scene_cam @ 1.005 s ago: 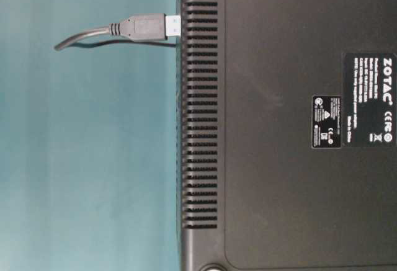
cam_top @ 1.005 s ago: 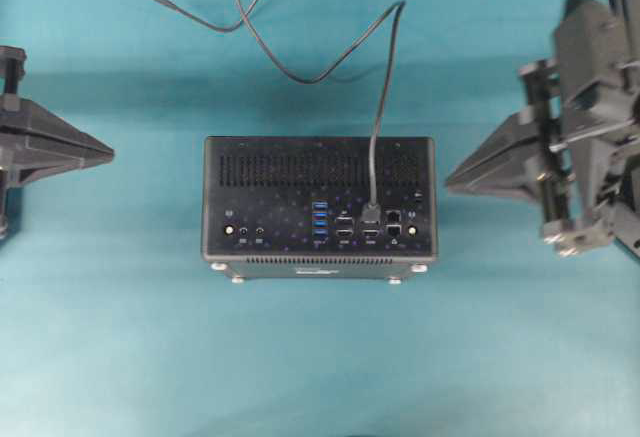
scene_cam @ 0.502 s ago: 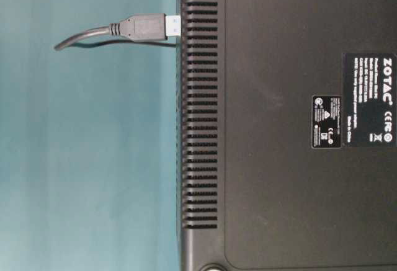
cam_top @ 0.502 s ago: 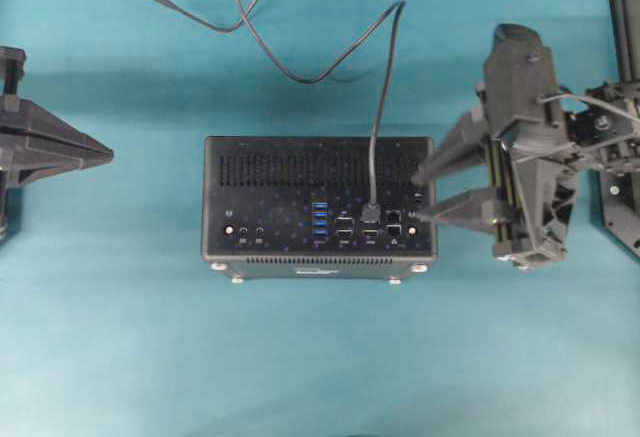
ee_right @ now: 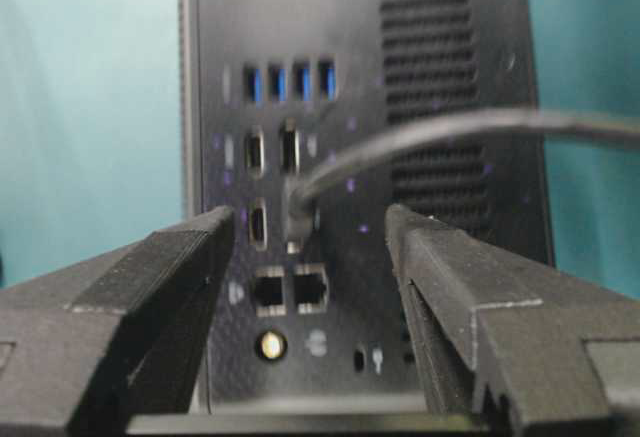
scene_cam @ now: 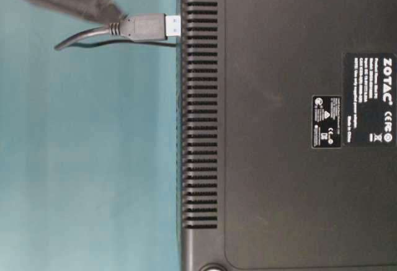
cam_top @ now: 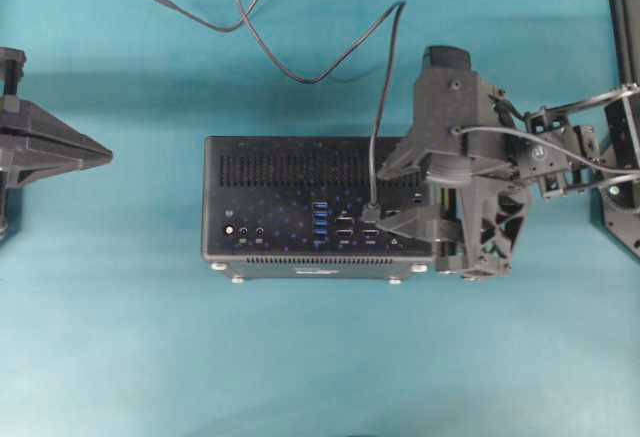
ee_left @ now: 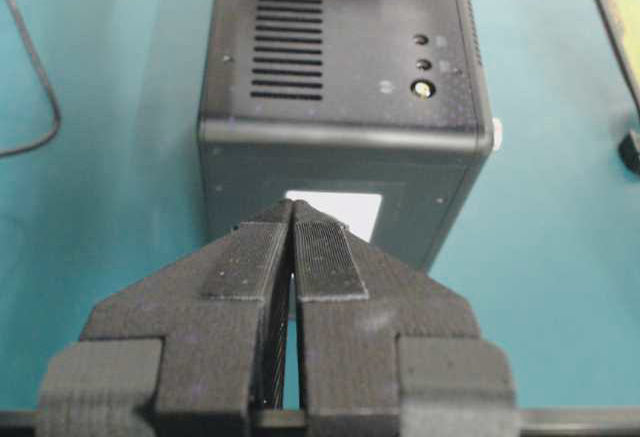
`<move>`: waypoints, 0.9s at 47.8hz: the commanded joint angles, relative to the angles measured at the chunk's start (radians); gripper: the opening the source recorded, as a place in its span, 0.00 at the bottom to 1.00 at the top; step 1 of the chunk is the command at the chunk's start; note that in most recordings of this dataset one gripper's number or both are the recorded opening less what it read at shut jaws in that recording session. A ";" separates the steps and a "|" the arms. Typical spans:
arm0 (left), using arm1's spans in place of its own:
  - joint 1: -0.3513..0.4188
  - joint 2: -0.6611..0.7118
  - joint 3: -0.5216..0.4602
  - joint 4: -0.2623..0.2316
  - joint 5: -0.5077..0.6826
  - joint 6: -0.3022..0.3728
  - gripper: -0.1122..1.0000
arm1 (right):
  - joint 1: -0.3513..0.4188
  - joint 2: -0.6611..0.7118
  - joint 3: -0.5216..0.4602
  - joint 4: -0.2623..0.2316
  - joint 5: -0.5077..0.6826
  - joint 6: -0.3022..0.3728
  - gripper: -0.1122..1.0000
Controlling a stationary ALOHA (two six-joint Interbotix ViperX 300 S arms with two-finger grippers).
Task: Insert the USB into the PC box with both arms.
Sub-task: 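Move the right gripper over the black USB plug on the back panel, then grasp the USB plug with the right gripper and pull it out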
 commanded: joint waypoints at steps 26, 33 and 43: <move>-0.002 -0.003 -0.012 0.003 -0.005 0.000 0.10 | -0.003 0.034 -0.020 -0.026 -0.011 0.012 0.73; -0.002 -0.006 -0.014 0.003 -0.003 0.000 0.10 | -0.005 0.043 -0.025 -0.026 -0.011 0.012 0.72; -0.002 -0.006 -0.011 0.002 -0.005 0.000 0.10 | 0.000 0.054 -0.031 -0.026 -0.011 0.011 0.70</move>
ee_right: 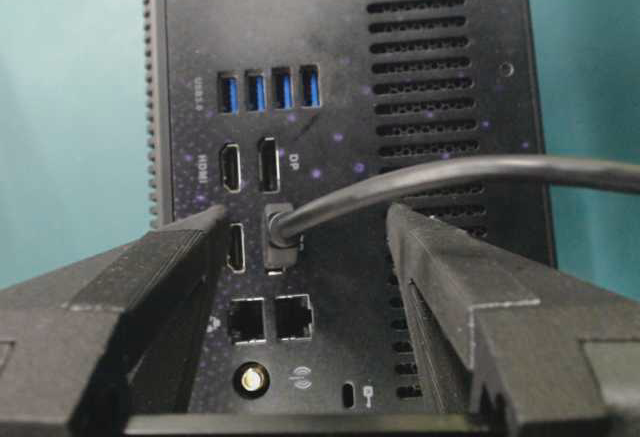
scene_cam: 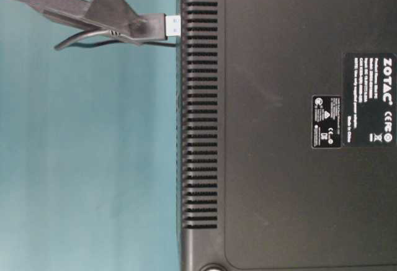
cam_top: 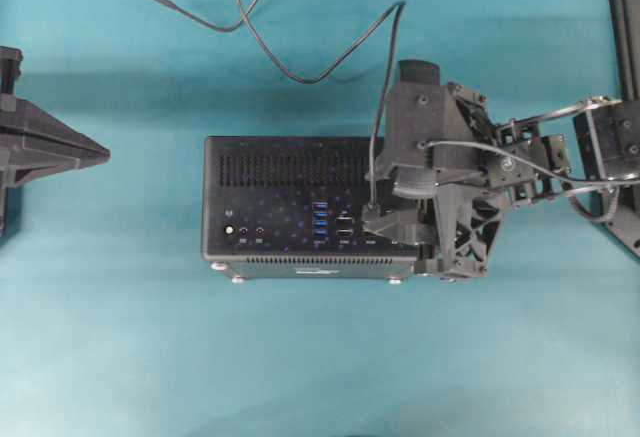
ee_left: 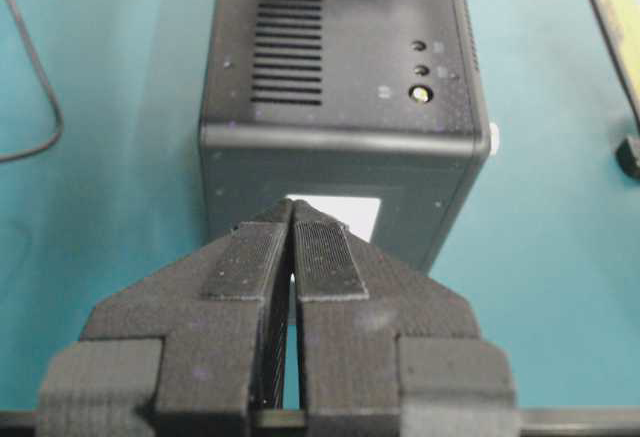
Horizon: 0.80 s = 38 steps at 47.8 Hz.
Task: Insert the USB into the PC box with both arms.
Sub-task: 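Grasp the USB plug with the right gripper and pull it out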
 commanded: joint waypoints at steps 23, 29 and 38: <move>-0.002 0.002 -0.003 0.003 -0.005 0.000 0.10 | 0.005 -0.005 -0.040 0.000 -0.003 0.003 0.32; -0.002 -0.005 0.000 0.002 -0.005 -0.002 0.10 | 0.005 -0.005 -0.044 0.002 0.002 0.005 0.25; -0.002 -0.021 0.006 0.003 -0.005 -0.003 0.10 | 0.006 -0.005 -0.054 0.002 0.012 0.005 0.21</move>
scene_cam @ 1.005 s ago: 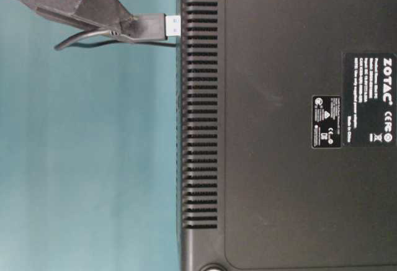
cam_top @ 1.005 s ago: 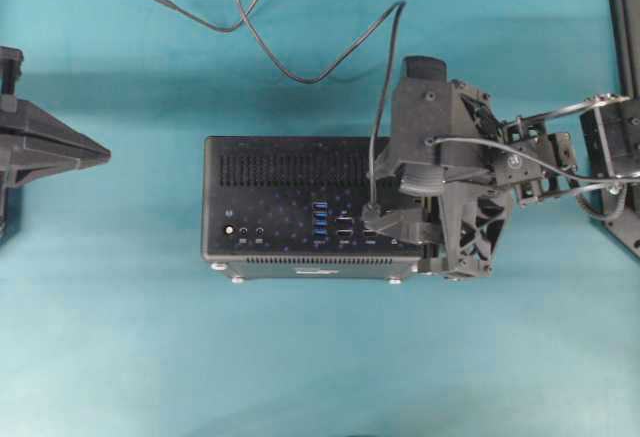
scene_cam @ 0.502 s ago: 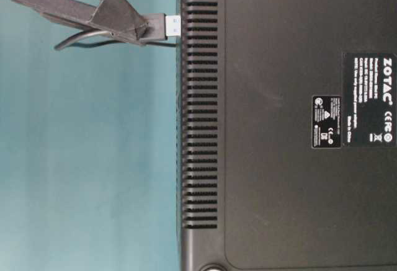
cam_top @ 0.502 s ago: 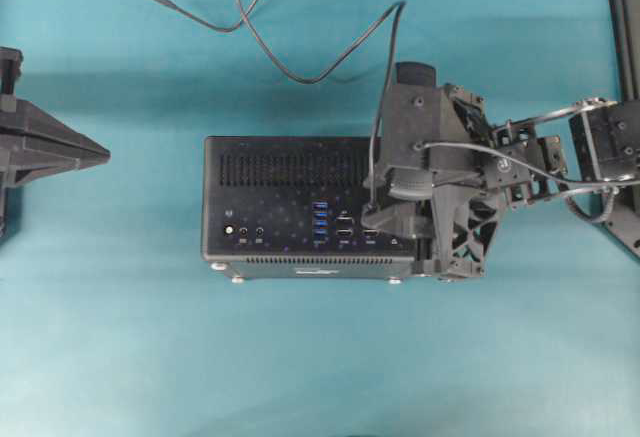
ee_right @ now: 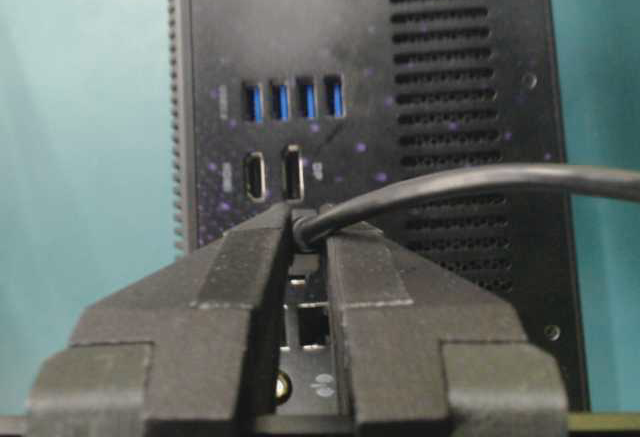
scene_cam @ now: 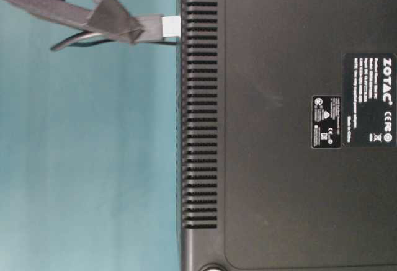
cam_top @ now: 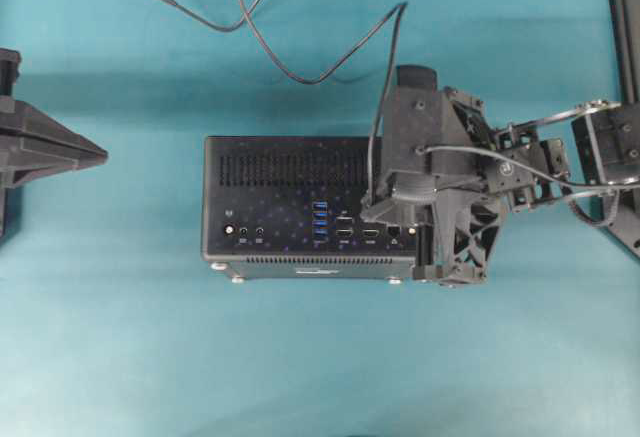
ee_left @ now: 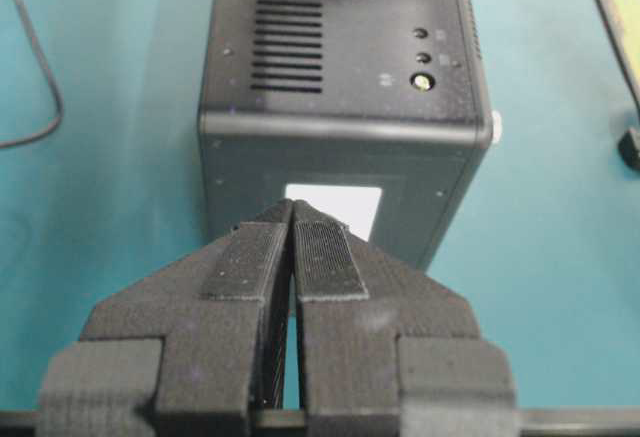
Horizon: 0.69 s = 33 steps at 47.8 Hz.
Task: Insert the USB into the PC box with both arms.
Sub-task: 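Grasp the USB plug with the right gripper and pull it out, then carry the held plug left toward the blue USB ports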
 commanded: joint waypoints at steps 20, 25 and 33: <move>-0.002 -0.006 -0.008 0.002 -0.006 -0.005 0.10 | 0.005 0.028 -0.118 -0.127 0.060 0.003 0.21; -0.002 -0.006 -0.008 0.002 -0.006 -0.005 0.10 | 0.005 0.052 -0.143 -0.150 0.071 0.003 0.20; -0.002 -0.006 -0.006 0.003 -0.006 -0.005 0.10 | 0.006 0.080 -0.166 -0.163 0.064 0.003 0.20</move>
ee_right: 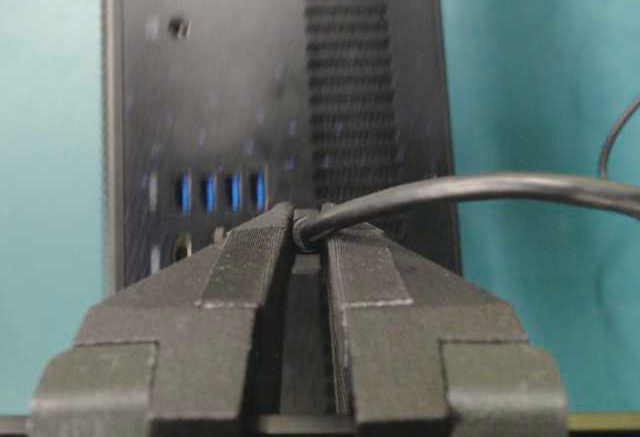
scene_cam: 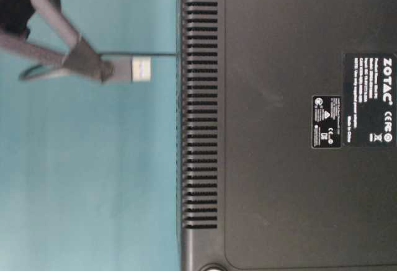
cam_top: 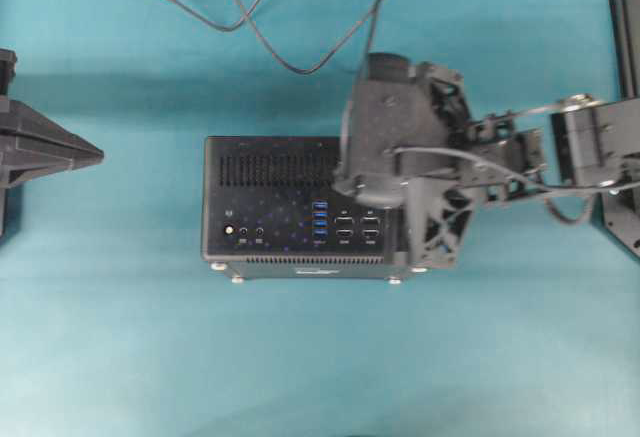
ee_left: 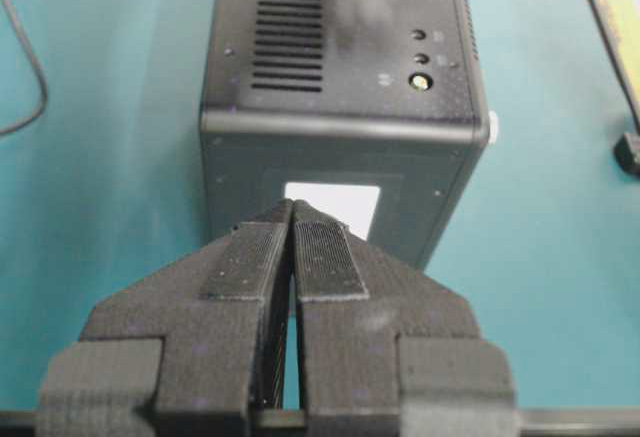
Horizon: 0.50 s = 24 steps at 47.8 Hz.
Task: Insert the USB into the PC box with both arms.
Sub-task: 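Carry the held plug left toward the blue USB ports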
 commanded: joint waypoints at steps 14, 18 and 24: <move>-0.002 0.003 -0.012 0.003 -0.005 -0.003 0.10 | 0.005 0.020 -0.034 -0.018 -0.046 0.005 0.20; -0.002 0.005 -0.012 0.003 -0.006 -0.003 0.10 | 0.005 0.028 -0.034 -0.034 -0.049 0.005 0.20; -0.002 0.003 -0.014 0.002 -0.006 -0.003 0.10 | 0.003 0.035 -0.034 -0.038 -0.052 0.005 0.20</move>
